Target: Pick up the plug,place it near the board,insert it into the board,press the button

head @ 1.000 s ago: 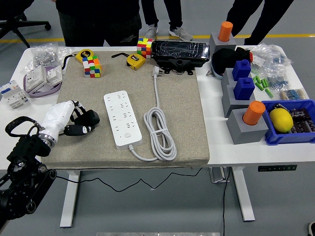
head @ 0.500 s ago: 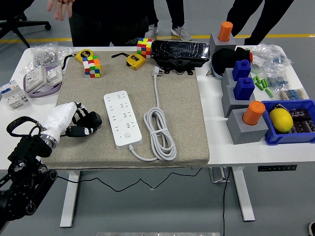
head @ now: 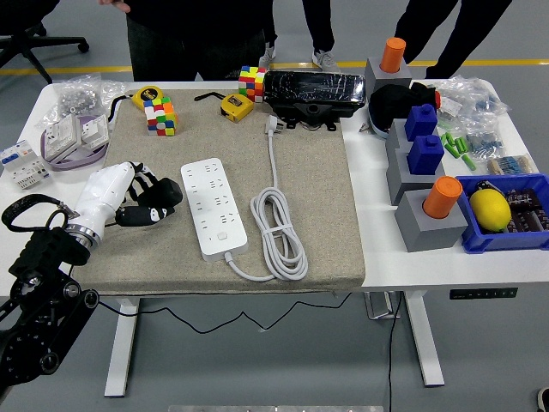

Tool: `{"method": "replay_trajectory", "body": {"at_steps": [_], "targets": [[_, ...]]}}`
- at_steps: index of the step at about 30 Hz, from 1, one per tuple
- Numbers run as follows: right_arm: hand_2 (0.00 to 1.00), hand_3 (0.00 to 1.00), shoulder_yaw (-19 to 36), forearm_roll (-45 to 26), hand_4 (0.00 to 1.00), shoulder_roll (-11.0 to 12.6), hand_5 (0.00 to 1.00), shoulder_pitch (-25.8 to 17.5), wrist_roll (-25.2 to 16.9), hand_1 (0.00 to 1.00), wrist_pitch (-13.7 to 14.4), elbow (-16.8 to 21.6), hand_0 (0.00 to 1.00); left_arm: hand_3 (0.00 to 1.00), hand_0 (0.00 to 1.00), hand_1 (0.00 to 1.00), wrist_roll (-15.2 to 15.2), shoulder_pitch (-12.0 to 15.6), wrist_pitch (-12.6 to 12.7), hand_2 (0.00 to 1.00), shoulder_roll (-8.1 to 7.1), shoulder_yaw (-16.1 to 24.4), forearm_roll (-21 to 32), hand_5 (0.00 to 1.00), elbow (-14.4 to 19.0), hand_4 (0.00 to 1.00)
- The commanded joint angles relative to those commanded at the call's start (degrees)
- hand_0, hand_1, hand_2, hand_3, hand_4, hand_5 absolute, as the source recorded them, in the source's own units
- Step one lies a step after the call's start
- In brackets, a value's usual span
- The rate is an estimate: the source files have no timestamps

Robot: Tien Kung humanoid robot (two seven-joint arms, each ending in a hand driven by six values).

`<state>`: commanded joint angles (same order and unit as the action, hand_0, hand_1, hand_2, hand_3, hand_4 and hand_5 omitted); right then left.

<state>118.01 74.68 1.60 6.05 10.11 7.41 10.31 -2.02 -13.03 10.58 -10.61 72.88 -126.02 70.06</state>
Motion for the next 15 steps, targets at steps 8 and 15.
{"method": "replay_trajectory", "body": {"at_steps": [8, 15], "targets": [[0.73, 0.764, 0.1, 0.0, 0.998, 0.0, 0.998, 0.0, 0.0, 0.728, 0.1, 0.0, 0.782, 0.515, 0.242, 0.334, -0.8, 0.5, -0.1, 0.374, -0.23, 0.0, -0.4, 0.002, 7.3, 0.744], [0.73, 0.765, -0.1, -0.1, 0.998, 0.0, 0.998, 0.1, -0.1, 0.728, 0.2, 0.0, 0.781, 0.514, 0.241, 0.327, -1.3, -0.1, -0.3, 0.365, -0.76, -2.0, -0.9, 0.002, 11.0, 0.75]]}}
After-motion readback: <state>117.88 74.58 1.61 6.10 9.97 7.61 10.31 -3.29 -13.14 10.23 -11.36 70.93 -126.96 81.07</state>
